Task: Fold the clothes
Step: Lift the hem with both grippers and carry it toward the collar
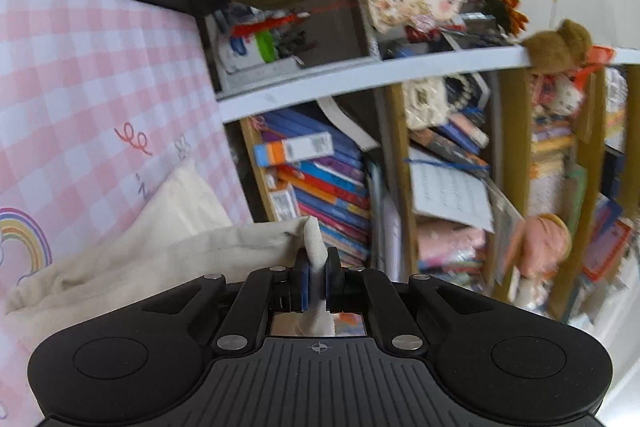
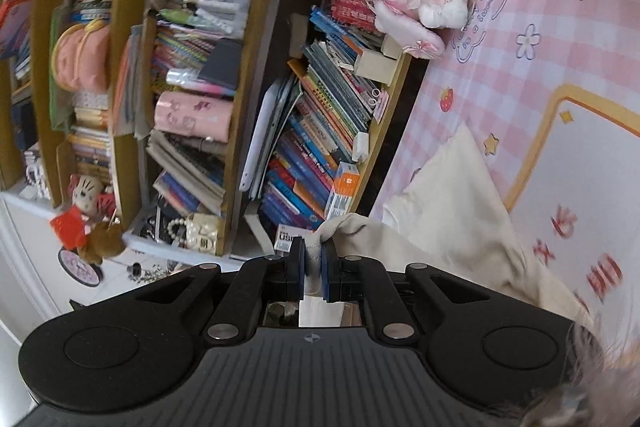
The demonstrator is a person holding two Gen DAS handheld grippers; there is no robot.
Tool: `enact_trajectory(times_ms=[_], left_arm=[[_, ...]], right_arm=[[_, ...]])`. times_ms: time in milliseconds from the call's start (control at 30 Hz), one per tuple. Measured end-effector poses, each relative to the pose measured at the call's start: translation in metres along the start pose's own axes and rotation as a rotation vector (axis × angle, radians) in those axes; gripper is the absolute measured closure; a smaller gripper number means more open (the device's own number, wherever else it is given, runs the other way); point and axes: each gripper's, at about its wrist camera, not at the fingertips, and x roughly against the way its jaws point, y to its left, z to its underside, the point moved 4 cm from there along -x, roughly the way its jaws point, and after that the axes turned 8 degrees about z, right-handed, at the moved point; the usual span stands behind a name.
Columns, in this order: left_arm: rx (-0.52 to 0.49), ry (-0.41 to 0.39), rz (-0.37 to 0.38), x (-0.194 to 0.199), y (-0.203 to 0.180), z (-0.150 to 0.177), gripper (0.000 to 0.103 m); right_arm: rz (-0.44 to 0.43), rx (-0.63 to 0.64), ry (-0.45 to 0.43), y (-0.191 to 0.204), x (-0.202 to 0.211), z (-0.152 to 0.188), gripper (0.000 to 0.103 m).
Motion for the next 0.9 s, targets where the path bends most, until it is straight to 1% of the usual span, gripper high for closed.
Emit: enact_trajectory(times_ms=[67,133,233,333,400,600,733,767,800,900], left_arm=[[0.008,-0.023,-0.039,-0.009,0.005,0.003,0.098],[0.017,-0.032,-0.086,-0.015,0.013,0.012,0.098],[0.043,-0.036,-0.131,-0.020,0.026,0.021,0.098],[0.047,-0.025,-0.129,-0.028,0.028,0.017,0.098],[0.046,-0.019,-0.120,-0.036,0.028,0.009,0.098],[0.087,0.015,-0.122,-0.079,0.042,-0.021,0.098],[0.093,0.041,-0.134,-0.118,0.050,-0.036,0.098],[0.095,0.041,-0.150,-0.126,0.054,-0.038,0.098],[0.092,0.036,-0.183,-0.135,0.060,-0.040,0.098],[0.106,0.039,-0.279,-0.155,0.086,-0.043,0.098]], right_arm=[[0.007,-0.020,0.021,-0.007,-0.015,-0.010,0.096],[0.022,-0.042,0.051,-0.016,-0.030,-0.018,0.096],[0.056,-0.066,0.102,-0.032,-0.054,-0.026,0.096],[0.076,-0.077,0.142,-0.043,-0.070,-0.029,0.096],[0.087,-0.086,0.147,-0.046,-0.076,-0.032,0.096],[0.113,-0.089,0.108,-0.039,-0.095,-0.040,0.096],[0.147,-0.066,0.065,-0.029,-0.119,-0.052,0.096],[0.157,-0.072,0.042,-0.028,-0.125,-0.056,0.096],[0.168,-0.080,0.019,-0.029,-0.131,-0.060,0.096],[0.240,-0.101,-0.023,-0.042,-0.150,-0.067,0.096]])
